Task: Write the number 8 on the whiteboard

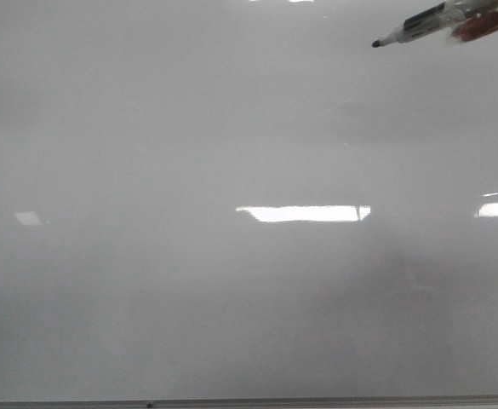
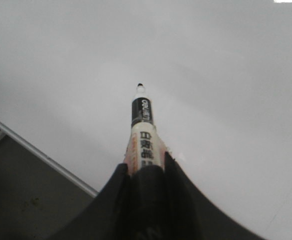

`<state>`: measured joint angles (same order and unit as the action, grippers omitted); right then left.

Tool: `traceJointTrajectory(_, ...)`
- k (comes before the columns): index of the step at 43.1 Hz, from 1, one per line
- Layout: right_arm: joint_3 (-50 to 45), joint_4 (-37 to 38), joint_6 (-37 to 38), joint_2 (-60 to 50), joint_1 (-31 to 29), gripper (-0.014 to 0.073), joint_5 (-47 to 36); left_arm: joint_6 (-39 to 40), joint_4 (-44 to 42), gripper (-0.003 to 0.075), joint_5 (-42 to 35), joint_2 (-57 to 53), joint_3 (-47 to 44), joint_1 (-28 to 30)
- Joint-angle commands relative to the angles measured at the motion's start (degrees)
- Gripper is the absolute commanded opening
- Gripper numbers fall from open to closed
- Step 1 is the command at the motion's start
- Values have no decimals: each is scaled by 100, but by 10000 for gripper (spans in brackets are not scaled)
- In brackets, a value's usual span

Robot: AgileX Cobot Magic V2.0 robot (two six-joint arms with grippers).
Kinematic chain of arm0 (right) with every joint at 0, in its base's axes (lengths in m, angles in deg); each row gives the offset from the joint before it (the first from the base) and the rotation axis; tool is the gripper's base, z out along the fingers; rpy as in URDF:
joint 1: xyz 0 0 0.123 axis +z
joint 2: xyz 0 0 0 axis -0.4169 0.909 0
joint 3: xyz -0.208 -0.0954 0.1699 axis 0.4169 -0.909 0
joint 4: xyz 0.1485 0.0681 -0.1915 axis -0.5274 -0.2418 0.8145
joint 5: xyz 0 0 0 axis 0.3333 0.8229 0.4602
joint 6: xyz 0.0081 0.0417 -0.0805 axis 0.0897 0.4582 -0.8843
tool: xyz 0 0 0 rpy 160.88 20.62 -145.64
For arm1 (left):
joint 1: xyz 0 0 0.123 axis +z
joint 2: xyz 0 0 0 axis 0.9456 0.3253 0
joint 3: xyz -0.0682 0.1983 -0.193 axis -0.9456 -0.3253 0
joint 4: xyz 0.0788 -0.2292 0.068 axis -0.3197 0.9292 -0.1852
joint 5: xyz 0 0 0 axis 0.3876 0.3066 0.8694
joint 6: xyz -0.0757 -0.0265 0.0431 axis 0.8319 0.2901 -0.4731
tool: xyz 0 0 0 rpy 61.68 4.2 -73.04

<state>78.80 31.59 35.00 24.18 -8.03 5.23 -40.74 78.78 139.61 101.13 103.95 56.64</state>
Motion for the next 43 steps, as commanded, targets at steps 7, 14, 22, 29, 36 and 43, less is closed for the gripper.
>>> traceJointTrajectory(7,294,-97,12,618,-34,-106,-1179,65,173,419,-297,-23,136,10)
traceJointTrajectory(14,580,-97,12,1093,-34,-106,-1478,65,180,419,-297,-23,136,10)
traceJointTrajectory(22,980,-99,12,1645,-14,-106,-1600,65,365,419,-297,-23,136,10)
traceJointTrajectory(29,1283,-99,12,2185,310,-106,-1554,65,414,419,-297,-23,136,10)
traceJointTrajectory(36,1349,-83,-8,2517,439,-106,-1287,65,425,419,-297,-23,136,10)
traceJointTrajectory(43,1134,-77,23,2244,97,-99,-1089,65,425,419,-274,-23,136,10)
